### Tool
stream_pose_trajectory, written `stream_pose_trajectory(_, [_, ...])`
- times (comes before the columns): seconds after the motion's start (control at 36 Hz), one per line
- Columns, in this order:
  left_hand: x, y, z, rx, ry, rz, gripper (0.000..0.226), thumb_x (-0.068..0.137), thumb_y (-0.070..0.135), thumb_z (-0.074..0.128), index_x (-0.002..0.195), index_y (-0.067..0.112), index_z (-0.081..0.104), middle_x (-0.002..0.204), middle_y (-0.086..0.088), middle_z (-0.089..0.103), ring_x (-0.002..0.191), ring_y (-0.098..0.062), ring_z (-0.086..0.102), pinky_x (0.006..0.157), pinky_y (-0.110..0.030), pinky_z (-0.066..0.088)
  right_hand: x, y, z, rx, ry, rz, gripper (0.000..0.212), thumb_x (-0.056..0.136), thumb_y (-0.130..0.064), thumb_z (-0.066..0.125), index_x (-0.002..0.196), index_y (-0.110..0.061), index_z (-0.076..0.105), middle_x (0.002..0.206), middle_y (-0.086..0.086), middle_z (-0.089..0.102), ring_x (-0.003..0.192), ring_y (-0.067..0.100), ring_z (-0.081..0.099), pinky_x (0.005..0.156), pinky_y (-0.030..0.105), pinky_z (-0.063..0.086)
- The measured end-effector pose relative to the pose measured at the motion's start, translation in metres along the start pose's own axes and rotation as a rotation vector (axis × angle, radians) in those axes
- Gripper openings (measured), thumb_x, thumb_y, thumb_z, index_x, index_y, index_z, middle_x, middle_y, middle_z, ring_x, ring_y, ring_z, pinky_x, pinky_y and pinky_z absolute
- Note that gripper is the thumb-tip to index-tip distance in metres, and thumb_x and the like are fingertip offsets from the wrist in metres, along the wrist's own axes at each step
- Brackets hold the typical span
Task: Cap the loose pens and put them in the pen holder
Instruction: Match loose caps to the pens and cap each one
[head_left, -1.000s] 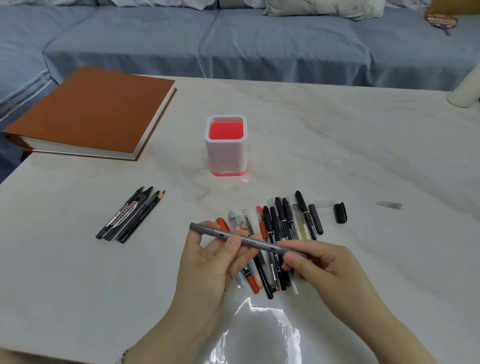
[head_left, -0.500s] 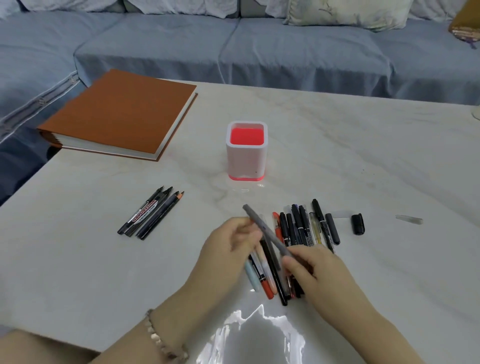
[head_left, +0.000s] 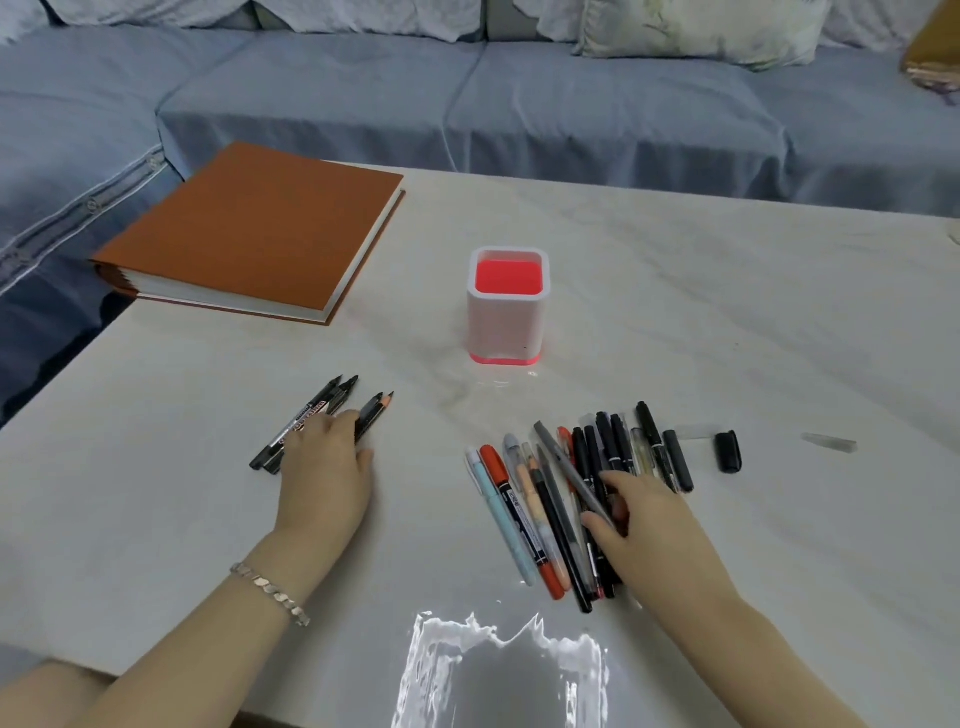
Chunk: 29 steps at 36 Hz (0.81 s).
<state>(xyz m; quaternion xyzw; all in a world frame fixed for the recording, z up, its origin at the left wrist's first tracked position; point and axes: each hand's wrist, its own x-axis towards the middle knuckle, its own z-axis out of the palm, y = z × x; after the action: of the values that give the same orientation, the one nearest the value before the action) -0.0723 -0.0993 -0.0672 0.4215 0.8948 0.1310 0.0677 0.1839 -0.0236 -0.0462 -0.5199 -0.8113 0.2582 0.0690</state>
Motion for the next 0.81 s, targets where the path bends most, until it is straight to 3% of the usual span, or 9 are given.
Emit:
stream_pose_trajectory(0.19, [0.002,0.014,-0.001,-0.073,-0.106,-0.036,0.022,0.086,0.015,0.055,0.103,0.002,0.058,0.097,-0.020,0.061,0.093,-0.037,0.054,0.075,-0.038,0.042,-0.009,0.010,-0.003,0.022,0.026,-0.029,0.034,0.088,-0.030,0.054,0.120,-0.021,0.051,0.091,-0.007,0.044,0.082,0.011,0.043,0.073,0.021,0.038])
stream_pose_trajectory(0.39, [-0.007,0.041,0.005,0.014,-0.224,0.048,0.013,0.092,0.014,0.043,0.089,0.003,0.050,0.094,-0.017,0.053,0.088,-0.034,0.053,0.064,-0.031,0.032,-0.016,0.025,-0.010,0.116,0.051,-0.025,0.030,0.085,-0.030,0.060,0.115,-0.025,0.057,0.078,-0.012,0.047,0.069,0.004,0.045,0.062,0.013,0.038])
stream_pose_trajectory(0.47, [-0.010,0.050,0.007,0.103,-0.232,0.076,0.014,0.093,0.009,0.039,0.098,0.001,0.049,0.102,-0.018,0.051,0.092,-0.034,0.052,0.066,-0.029,0.032,-0.019,0.034,-0.017,0.183,0.053,0.008,0.028,0.085,-0.026,0.061,0.112,-0.024,0.059,0.079,-0.003,0.054,0.069,0.007,0.048,0.064,0.015,0.040])
stream_pose_trajectory(0.64, [-0.013,0.055,0.007,0.319,-0.299,0.038,0.022,0.093,0.011,0.040,0.111,-0.001,0.041,0.116,-0.018,0.042,0.105,-0.032,0.044,0.080,-0.032,0.040,-0.020,0.057,-0.025,0.199,0.067,0.062,0.018,0.085,-0.022,0.059,0.103,-0.021,0.063,0.076,-0.005,0.058,0.064,0.005,0.051,0.063,0.016,0.041])
stream_pose_trajectory(0.72, [-0.016,0.060,0.002,0.220,-0.235,0.038,0.013,0.093,0.014,0.037,0.099,0.003,0.042,0.102,-0.013,0.045,0.098,-0.032,0.043,0.071,-0.032,0.033,-0.017,0.067,-0.026,0.199,0.078,0.087,0.017,0.085,-0.020,0.059,0.101,-0.023,0.064,0.075,-0.009,0.057,0.064,0.004,0.051,0.061,0.014,0.039])
stream_pose_trajectory(0.75, [-0.018,0.062,-0.002,0.105,-0.210,0.046,0.007,0.092,0.011,0.037,0.089,0.005,0.040,0.090,-0.009,0.044,0.089,-0.030,0.044,0.067,-0.031,0.033,-0.016,0.071,-0.027,0.198,0.083,0.093,0.016,0.085,-0.019,0.059,0.100,-0.023,0.064,0.075,-0.009,0.057,0.064,0.004,0.051,0.061,0.013,0.039])
stream_pose_trajectory(0.81, [-0.023,0.066,-0.008,-0.138,-0.243,0.088,0.022,0.092,0.005,0.035,0.072,0.012,0.029,0.069,-0.003,0.039,0.065,-0.020,0.041,0.054,-0.027,0.031,-0.014,0.076,-0.029,0.196,0.097,0.103,0.016,0.085,-0.018,0.058,0.099,-0.021,0.065,0.075,-0.008,0.057,0.065,0.003,0.051,0.061,0.010,0.038])
